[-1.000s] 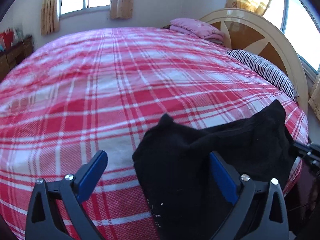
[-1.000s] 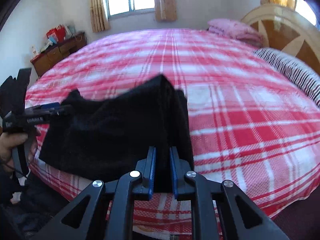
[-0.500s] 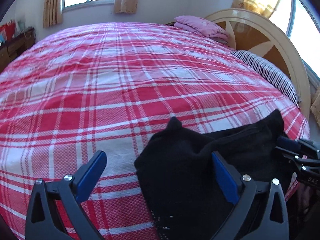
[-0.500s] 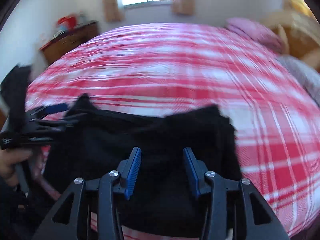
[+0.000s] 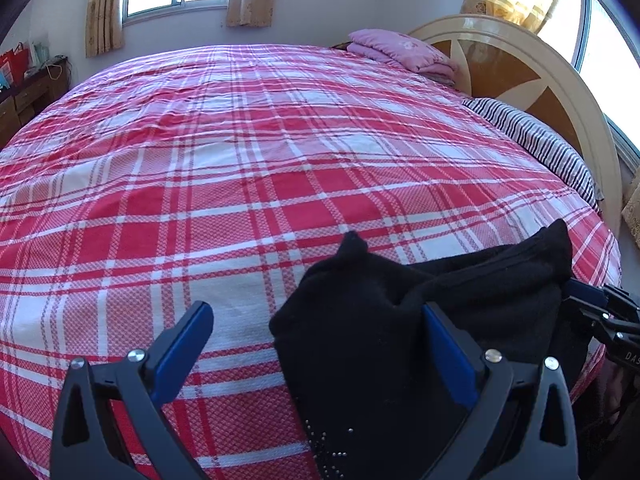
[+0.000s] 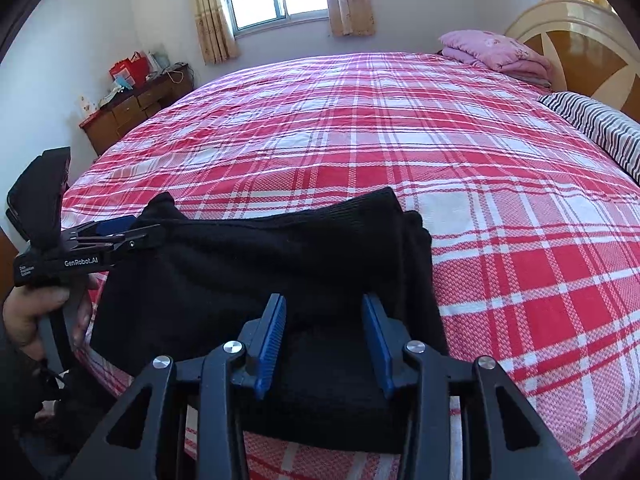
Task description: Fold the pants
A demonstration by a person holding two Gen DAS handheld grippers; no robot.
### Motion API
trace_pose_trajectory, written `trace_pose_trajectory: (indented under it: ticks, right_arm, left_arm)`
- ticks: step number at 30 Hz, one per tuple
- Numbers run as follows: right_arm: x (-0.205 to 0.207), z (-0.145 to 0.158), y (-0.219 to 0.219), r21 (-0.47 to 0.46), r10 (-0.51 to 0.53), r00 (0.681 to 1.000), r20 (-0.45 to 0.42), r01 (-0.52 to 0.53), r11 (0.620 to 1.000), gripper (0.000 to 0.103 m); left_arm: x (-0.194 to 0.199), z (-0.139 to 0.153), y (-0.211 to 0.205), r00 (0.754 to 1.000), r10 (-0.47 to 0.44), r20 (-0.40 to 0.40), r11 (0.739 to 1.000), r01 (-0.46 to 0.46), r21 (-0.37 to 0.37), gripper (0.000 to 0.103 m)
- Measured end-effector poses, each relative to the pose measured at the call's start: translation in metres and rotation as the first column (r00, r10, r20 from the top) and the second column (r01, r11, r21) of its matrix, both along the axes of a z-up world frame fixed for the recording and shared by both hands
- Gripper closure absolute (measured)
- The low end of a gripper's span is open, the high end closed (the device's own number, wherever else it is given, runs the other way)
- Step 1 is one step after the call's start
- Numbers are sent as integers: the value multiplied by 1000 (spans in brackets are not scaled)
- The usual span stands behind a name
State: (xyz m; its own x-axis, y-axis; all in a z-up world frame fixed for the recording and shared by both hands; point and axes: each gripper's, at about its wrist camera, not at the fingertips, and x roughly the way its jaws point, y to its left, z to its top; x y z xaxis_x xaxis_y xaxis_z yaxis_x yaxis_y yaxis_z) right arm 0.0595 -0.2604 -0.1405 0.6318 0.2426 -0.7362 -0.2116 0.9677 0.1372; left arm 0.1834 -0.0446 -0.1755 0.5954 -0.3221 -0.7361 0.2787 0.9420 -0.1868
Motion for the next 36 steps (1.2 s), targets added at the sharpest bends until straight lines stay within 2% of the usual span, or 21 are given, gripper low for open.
trace_pose_trajectory:
  ticks: [6, 13, 15, 17, 19, 26, 30, 33, 36]
  right_arm:
    - [-7, 4, -5, 20, -14, 1000, 16, 14, 1000, 62]
    - [-10, 7, -6, 2, -12, 999, 33, 12, 1000, 62]
    - [-16, 15, -8, 6, -30, 997, 66, 30, 1000, 60]
    - [-21, 24, -12, 5, -47, 993, 111, 47, 999, 49]
    - [-22, 28, -18, 21, -66, 990, 124, 64, 998, 44]
    - [-18, 24, -25, 44, -85, 991, 99, 80, 996, 44]
    - [-10, 7, -19, -70, -105, 994, 43, 108, 992, 44]
    - [-7, -6, -29, -49, -130, 991, -9, 129, 990, 33]
    - [-7, -7, -34, -30, -121, 993, -13, 121, 992, 33]
  left_arm:
    - [-4, 1, 3, 1000, 8, -2, 1000, -8, -6, 0]
    - [-10, 5, 3, 1000, 10, 0, 1000, -10, 10, 0]
    - [-15, 6, 4, 1000, 5, 1, 1000, -5, 7, 0]
    - [-22, 5, 5, 1000, -6, 3, 1000, 6, 2, 0]
    - [-27, 4, 4, 1000, -10, 5, 1000, 10, 2, 0]
    - [-31, 6, -2, 1000, -12, 24, 999, 11, 33, 0]
    - [-38, 7, -5, 1000, -20, 20, 999, 19, 32, 0]
    - [-44, 6, -6, 999, -27, 23, 999, 26, 42, 0]
    - [-47, 3, -6, 999, -26, 19, 999, 25, 48, 0]
